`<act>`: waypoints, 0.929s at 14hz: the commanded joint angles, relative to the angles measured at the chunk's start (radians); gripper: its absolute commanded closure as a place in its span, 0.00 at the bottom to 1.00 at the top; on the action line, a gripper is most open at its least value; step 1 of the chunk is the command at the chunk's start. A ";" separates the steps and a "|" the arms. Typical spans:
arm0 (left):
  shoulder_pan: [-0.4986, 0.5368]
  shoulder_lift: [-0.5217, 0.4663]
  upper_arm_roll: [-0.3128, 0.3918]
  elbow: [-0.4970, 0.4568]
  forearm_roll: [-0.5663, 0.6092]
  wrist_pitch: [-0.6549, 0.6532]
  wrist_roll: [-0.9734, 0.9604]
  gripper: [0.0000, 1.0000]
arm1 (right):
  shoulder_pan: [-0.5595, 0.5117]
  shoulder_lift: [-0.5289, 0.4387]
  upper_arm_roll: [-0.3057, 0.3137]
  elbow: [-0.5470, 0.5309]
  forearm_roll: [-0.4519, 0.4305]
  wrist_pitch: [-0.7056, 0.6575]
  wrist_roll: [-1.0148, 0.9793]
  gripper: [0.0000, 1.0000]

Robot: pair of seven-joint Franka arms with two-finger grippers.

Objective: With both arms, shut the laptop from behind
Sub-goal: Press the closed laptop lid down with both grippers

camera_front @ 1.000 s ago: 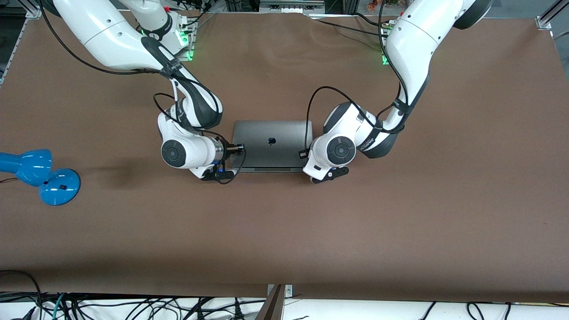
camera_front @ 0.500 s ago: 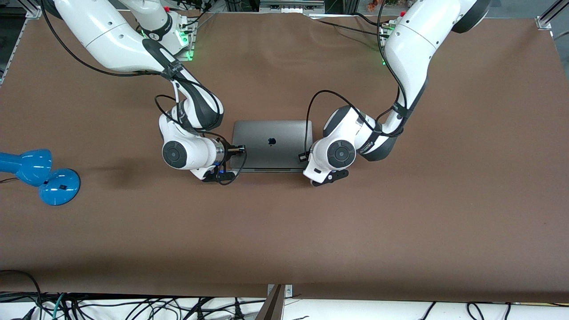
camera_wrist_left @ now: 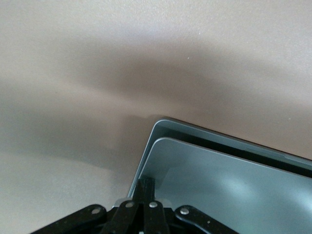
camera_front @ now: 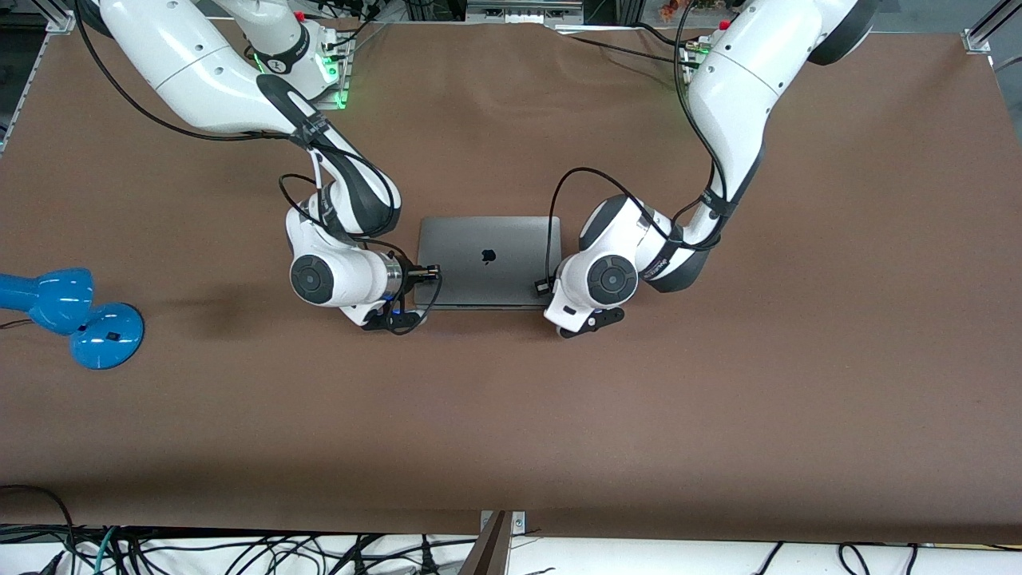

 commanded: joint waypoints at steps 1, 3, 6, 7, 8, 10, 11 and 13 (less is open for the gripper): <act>-0.022 0.025 0.015 0.038 0.025 0.009 -0.010 1.00 | 0.006 0.027 -0.002 0.024 -0.012 0.005 -0.014 0.98; -0.029 0.037 0.018 0.039 0.025 0.017 -0.010 1.00 | 0.010 0.035 -0.007 0.031 -0.012 0.005 -0.014 0.98; -0.040 0.041 0.027 0.038 0.025 0.036 -0.012 1.00 | 0.018 0.060 -0.009 0.036 -0.014 0.039 -0.012 0.98; -0.040 0.041 0.029 0.038 0.025 0.037 -0.010 1.00 | 0.021 0.070 -0.009 0.036 -0.014 0.056 -0.012 0.98; -0.040 0.041 0.029 0.038 0.025 0.036 -0.010 1.00 | 0.021 0.070 -0.009 0.037 -0.014 0.062 -0.017 0.98; -0.040 0.039 0.029 0.038 0.025 0.036 -0.010 1.00 | 0.020 0.067 -0.009 0.042 -0.014 0.059 -0.018 0.98; -0.039 0.039 0.029 0.038 0.025 0.036 -0.010 0.88 | 0.020 0.064 -0.009 0.048 -0.012 0.050 -0.017 0.98; -0.033 0.027 0.029 0.038 0.029 0.034 -0.010 0.17 | 0.017 0.038 -0.009 0.054 -0.004 0.018 -0.006 0.80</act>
